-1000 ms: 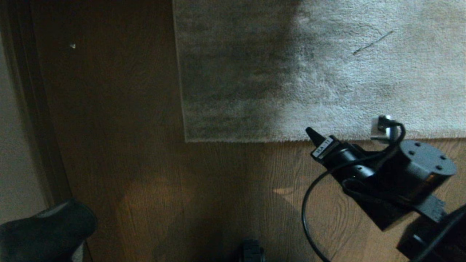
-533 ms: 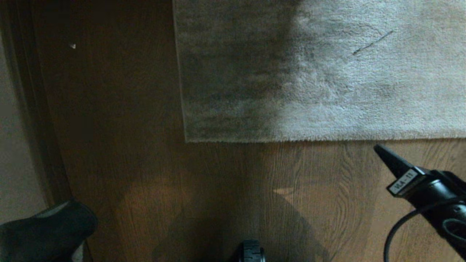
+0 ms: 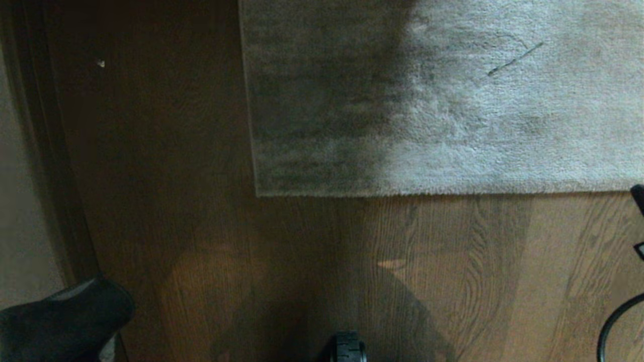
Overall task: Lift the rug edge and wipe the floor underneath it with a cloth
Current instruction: Put down the rag
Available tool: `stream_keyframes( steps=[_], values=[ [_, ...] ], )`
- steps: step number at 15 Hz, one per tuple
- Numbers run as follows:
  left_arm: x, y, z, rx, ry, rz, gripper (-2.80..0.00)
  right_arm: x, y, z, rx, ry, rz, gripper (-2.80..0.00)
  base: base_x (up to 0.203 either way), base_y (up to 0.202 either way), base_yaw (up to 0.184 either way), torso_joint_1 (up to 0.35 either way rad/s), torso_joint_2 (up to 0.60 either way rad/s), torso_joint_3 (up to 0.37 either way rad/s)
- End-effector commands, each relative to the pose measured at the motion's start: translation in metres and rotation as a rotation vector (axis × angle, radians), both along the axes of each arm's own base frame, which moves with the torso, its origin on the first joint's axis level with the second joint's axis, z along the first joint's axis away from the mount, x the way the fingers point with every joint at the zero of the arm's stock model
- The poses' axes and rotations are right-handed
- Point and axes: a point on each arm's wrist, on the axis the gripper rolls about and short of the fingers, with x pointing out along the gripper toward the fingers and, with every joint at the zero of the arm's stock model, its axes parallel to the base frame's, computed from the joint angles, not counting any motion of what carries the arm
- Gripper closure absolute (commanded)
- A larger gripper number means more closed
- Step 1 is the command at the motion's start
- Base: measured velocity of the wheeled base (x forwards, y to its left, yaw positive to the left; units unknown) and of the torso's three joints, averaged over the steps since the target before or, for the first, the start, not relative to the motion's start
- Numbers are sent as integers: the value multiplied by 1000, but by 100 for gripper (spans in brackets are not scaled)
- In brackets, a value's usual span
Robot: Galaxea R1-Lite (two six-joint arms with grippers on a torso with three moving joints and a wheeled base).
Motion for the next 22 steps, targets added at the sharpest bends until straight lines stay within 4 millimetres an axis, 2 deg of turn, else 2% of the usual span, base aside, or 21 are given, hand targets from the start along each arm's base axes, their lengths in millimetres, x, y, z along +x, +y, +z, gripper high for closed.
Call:
stream_keyframes(
  steps=[1,5,13,19,20,22],
  values=[
    [0,0,0,0,0,0,0,-12,-4,10,23,-96,-18,0,0,0,0,0,0,0],
    [0,0,0,-1,-1,0,0,-18,-7,10,11,-87,-33,0,0,0,0,0,0,0],
    [0,0,0,1,0,0,0,-48,-13,-2,-2,11,-30,0,0,0,0,0,0,0],
    [0,0,0,-1,-1,0,0,-111,-23,-39,-68,69,76,0,0,0,0,0,0,0],
    [0,0,0,-1,-1,0,0,-116,-23,-46,-91,95,98,0,0,0,0,0,0,0],
    [0,0,0,-1,-1,0,0,-114,-22,-67,-177,277,158,0,0,0,0,0,0,0]
  ],
)
